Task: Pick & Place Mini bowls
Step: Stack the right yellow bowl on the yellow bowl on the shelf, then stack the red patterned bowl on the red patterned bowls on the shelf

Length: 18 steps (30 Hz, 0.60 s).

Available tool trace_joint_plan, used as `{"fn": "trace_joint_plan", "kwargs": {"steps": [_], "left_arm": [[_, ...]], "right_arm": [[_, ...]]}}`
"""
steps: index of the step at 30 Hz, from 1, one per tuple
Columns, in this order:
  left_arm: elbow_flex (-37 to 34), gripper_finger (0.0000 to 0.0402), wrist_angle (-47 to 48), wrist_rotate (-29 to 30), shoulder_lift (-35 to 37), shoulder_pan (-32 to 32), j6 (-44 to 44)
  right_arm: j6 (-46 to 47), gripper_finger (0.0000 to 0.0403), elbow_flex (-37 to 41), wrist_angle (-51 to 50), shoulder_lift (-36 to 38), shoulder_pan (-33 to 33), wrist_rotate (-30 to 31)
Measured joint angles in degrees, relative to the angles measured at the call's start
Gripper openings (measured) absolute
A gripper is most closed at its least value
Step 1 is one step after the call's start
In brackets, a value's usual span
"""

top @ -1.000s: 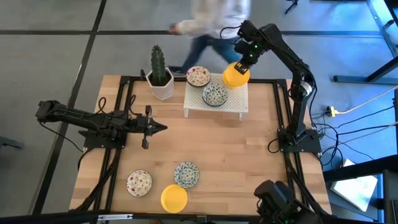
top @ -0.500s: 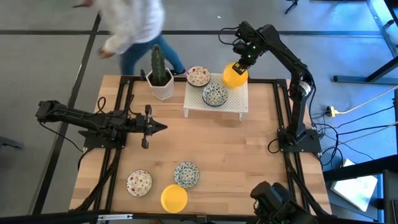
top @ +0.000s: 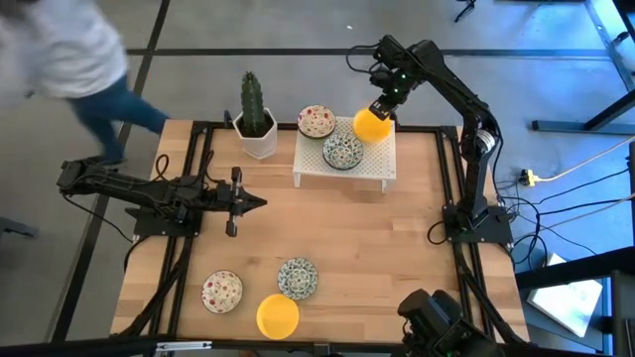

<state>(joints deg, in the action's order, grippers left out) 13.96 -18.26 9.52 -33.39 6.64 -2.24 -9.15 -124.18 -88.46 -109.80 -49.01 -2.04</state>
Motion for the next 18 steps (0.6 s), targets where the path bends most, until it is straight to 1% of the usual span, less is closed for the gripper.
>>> {"fn": "trace_joint_plan", "kwargs": {"steps": [4,7,16,18], "left_arm": [[0.0,0.0006,0.0,0.0,0.0,0.0,0.0],[0.0,0.0006,0.0,0.0,0.0,0.0,0.0],[0.0,0.0006,0.0,0.0,0.0,0.0,0.0],[0.0,0.0006,0.1,0.0,0.0,0.0,0.0]], "right_arm": [[0.3,0.0083,0.0,0.3,0.0,0.0,0.2],[0.3,0.0085,0.0,1.4,0.0,0.0,1.5],[1.5,0.0086,-0.2,12.1,0.0,1.4,3.9],[1.1,0.0083,-1.6,12.2,0.4,2.3,1.9]]}}
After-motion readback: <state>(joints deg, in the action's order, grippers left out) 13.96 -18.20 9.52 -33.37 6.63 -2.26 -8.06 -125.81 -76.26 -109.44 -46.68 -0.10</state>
